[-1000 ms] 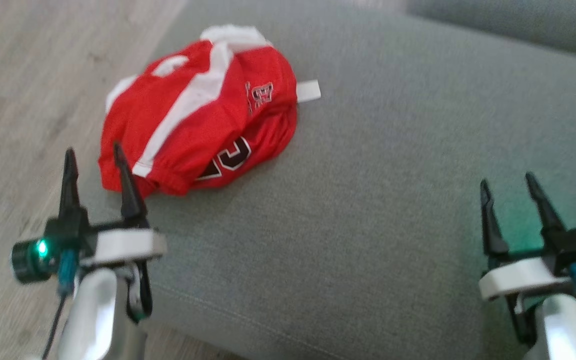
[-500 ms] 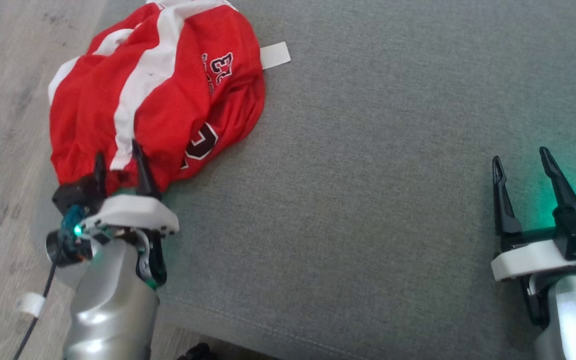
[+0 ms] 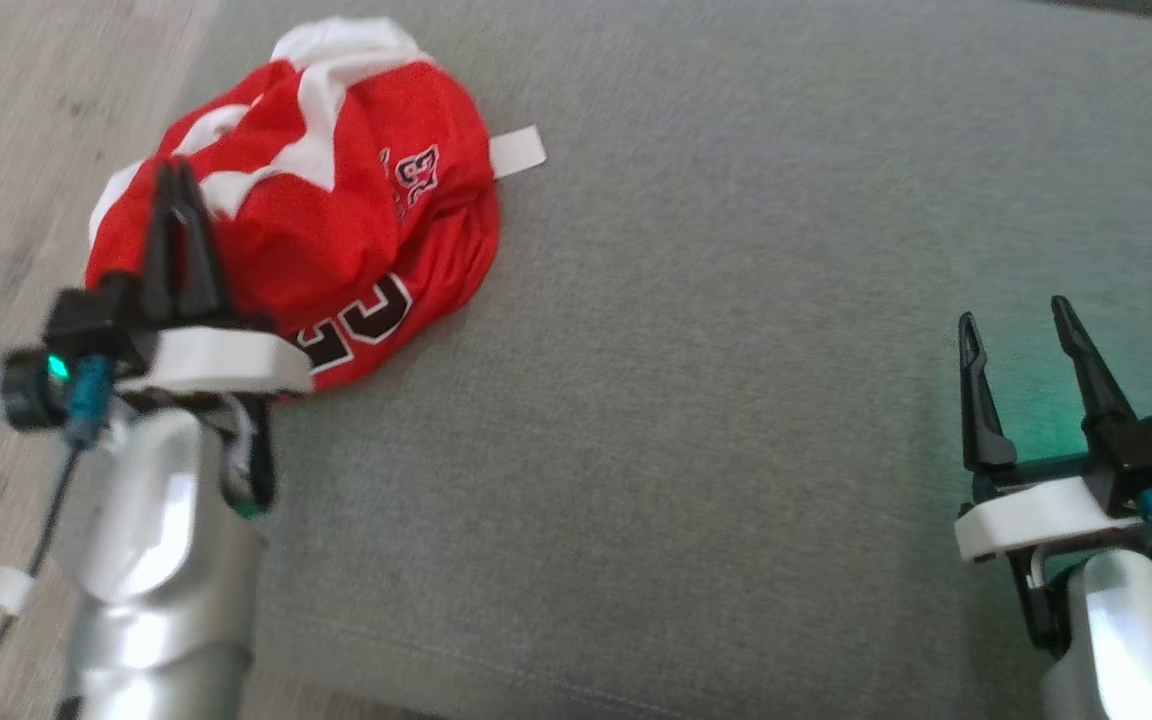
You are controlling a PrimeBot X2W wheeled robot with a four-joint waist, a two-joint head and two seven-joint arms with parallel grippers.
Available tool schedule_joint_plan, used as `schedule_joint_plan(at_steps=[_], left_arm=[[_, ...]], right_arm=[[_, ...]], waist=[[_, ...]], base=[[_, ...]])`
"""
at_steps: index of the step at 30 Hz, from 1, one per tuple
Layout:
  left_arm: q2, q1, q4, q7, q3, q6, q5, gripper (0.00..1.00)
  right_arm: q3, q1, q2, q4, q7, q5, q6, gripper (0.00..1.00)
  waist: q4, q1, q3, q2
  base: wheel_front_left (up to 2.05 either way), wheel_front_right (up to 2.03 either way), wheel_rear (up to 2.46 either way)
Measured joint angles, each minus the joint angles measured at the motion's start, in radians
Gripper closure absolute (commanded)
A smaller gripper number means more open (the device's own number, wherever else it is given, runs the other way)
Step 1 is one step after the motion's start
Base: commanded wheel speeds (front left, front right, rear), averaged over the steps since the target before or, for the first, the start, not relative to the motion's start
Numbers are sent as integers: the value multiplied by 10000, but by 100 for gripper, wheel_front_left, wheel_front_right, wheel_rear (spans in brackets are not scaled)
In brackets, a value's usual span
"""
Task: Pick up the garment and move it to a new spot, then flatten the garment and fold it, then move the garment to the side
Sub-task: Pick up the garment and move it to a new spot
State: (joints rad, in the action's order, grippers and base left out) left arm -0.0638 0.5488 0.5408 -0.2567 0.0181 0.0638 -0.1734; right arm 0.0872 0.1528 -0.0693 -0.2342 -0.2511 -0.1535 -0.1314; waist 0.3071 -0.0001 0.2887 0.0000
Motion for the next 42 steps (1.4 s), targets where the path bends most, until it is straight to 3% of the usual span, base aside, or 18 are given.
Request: schedule_joint_plan(at_steps=[6,12,16,24,32,35,39,40,41,42], left_arm=[[-945,708,-886,0,500,-742,968,100],[-1570,3194,-1099,238,1528,-1582,1603,100],[-1570,4758,-1292,644,2429,-1868,1641,100],[-1223,6526,-654,790,4219,-1962,1131,100],[-1041,6075,706,522,6163,-1964,449,100],[-1080,4869,1540,328,6886,-1964,278,100],[-1112,2604,2581,117,6985,-1812,-148,100],[-1110,2074,2658,88,6984,-1691,-219,82],[-1078,1574,2548,84,6920,-1586,-303,0],[-991,1107,2316,75,6773,-1394,-479,0]], right_arm=[[-217,-11,155,-81,0,385,0,0],[-731,-18,209,-90,0,1383,0,0],[-1003,-18,209,-69,-2,1810,0,0],[-1181,-48,228,119,-15,2314,0,0],[-1542,-64,228,268,-15,2627,0,0],[-1697,-87,226,272,-15,2694,0,0],[-2033,-108,236,238,-15,2694,0,0],[-2042,-121,236,221,-15,2694,0,0],[-2034,-138,232,192,-15,2694,0,0],[-2027,-168,232,151,-15,2692,0,0]], waist=[[-677,0,-608,0],[-1909,-1,-1095,0],[-2932,0,-1303,0],[-5034,1,-1527,0],[-6484,0,-1470,0],[-6811,0,-1266,0],[-6940,4,-966,0],[-6912,3,-948,0],[-6856,2,-940,0],[-6771,1,-942,0]], base=[[0,0,0],[0,0,0],[0,0,0],[0,0,0],[0,0,0],[0,0,0],[0,0,0],[0,0,0],[0,0,0],[0,0,0]])
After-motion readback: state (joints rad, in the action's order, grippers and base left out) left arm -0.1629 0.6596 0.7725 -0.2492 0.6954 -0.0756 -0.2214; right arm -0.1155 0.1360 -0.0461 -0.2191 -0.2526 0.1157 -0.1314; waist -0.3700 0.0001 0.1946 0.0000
